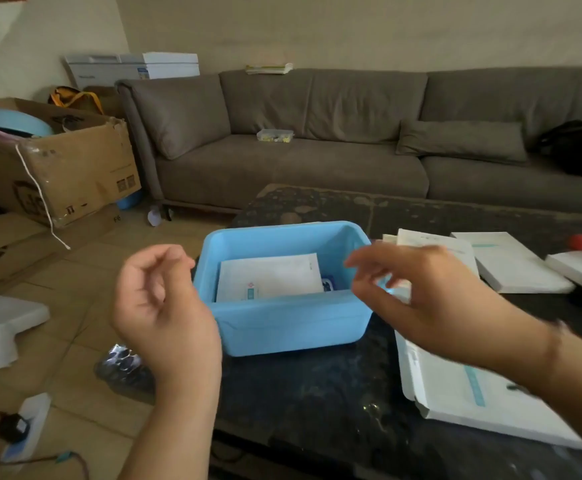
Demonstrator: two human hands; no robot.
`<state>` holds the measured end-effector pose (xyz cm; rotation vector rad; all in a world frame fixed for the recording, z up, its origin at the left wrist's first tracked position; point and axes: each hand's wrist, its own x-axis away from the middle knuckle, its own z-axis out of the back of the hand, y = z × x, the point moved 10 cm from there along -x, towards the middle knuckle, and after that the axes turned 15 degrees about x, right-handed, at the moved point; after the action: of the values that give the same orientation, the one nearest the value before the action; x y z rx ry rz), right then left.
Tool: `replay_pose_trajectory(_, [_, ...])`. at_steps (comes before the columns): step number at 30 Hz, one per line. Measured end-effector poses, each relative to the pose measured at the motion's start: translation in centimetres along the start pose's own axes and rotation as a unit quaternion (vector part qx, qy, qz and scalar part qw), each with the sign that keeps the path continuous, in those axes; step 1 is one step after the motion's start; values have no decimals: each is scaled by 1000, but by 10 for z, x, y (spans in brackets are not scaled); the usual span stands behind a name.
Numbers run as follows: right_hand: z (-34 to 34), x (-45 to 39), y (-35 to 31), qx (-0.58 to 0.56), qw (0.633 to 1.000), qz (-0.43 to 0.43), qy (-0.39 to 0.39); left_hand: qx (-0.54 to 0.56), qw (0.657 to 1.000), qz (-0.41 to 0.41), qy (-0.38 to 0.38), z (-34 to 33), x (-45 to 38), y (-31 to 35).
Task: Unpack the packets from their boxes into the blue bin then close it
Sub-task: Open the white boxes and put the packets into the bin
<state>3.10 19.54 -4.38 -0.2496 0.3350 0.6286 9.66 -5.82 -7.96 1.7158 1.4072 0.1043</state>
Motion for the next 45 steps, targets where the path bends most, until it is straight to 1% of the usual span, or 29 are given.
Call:
replay_pose_trajectory(1, [9, 30, 3, 32, 999, 7, 32, -5, 999, -39, -36, -9, 6, 7])
replay_pose_trajectory(2, [5, 58, 16, 71, 997, -8, 30, -5, 995, -71, -72, -18, 14, 13])
replay_pose_trajectory(3, [-7, 81, 31, 112, 993, -33, 5, -3, 990, -95, -102, -26, 23, 17])
replay_pose_trajectory(5, [-48, 114, 61, 218, 965, -92, -109, -1, 979, -128, -158, -43, 42, 23])
replay_pose_trajectory(6, [-65, 126, 73, 229, 955, -110, -154, -8, 971, -145, -192, -53, 53, 26])
replay_pose_trajectory(7, [-76, 136, 81, 226, 959, -98, -143, -20, 959, -164, -231, -63, 66, 29])
replay_pose_trajectory(10, [-78, 154, 87, 205, 976, -54, -56, -36, 911, -211, -352, -91, 107, 30])
replay_pose_trajectory(12, [-67, 165, 84, 194, 981, -2, 16, -28, 887, -208, -412, -104, 131, 24])
replay_pose_trajectory(13, [-51, 168, 81, 174, 983, 12, 64, -26, 882, -196, -428, -109, 141, 19])
replay_pose_trajectory(14, [-31, 169, 80, 142, 985, 3, 101, -26, 883, -177, -434, -112, 147, 14])
replay_pose_trajectory(15, [-8, 173, 81, 96, 982, -13, 160, -28, 889, -142, -435, -115, 152, 8])
replay_pose_trajectory(16, [16, 179, 88, 36, 975, -50, 215, -30, 898, -92, -429, -120, 156, 0])
replay_pose_trajectory(17, [33, 184, 95, -31, 962, -99, 254, -29, 906, -29, -422, -121, 160, -10])
replay_pose_trajectory(18, [43, 187, 102, -89, 944, -148, 281, -16, 907, 41, -420, -124, 166, -19])
replay_pose_trajectory(19, [49, 190, 108, -122, 927, -180, 305, 9, 899, 112, -423, -129, 175, -28])
replay_pose_trajectory(20, [49, 191, 112, -145, 917, -195, 318, 37, 887, 170, -428, -135, 186, -33])
replay_pose_trajectory(21, [42, 191, 116, -179, 911, -200, 314, 56, 882, 201, -423, -139, 193, -34])
replay_pose_trajectory(23, [30, 190, 124, -273, 888, -199, 313, 64, 895, 196, -396, -143, 194, -33])
replay_pose_trajectory(25, [32, 190, 125, -314, 870, -166, 342, 68, 907, 176, -377, -144, 191, -31])
replay_pose_trajectory(26, [38, 189, 123, -307, 871, -143, 355, 70, 909, 154, -382, -145, 190, -27])
replay_pose_trajectory(28, [50, 185, 116, -252, 889, -104, 367, 54, 905, 71, -415, -150, 191, -12])
replay_pose_trajectory(29, [55, 183, 114, -212, 899, -96, 370, 42, 900, 45, -431, -152, 193, -9])
replay_pose_trajectory(30, [58, 183, 114, -185, 902, -99, 377, 36, 898, 33, -438, -153, 195, -6])
replay_pose_trajectory(31, [59, 183, 117, -190, 896, -106, 388, 43, 895, 33, -442, -155, 197, -5])
replay_pose_trajectory(34, [60, 182, 122, -276, 858, -106, 421, 57, 894, 21, -444, -157, 200, 2])
replay_pose_trajectory(36, [63, 183, 124, -292, 844, -112, 435, 55, 896, 16, -439, -158, 199, 2])
replay_pose_trajectory(39, [69, 183, 127, -261, 856, -138, 425, 57, 901, 17, -431, -158, 196, -2])
replay_pose_trajectory(43, [60, 184, 133, -343, 839, -162, 389, 98, 902, 43, -419, -158, 196, -3])
replay_pose_trajectory(45, [59, 184, 135, -353, 840, -170, 376, 111, 900, 55, -419, -159, 197, -2])
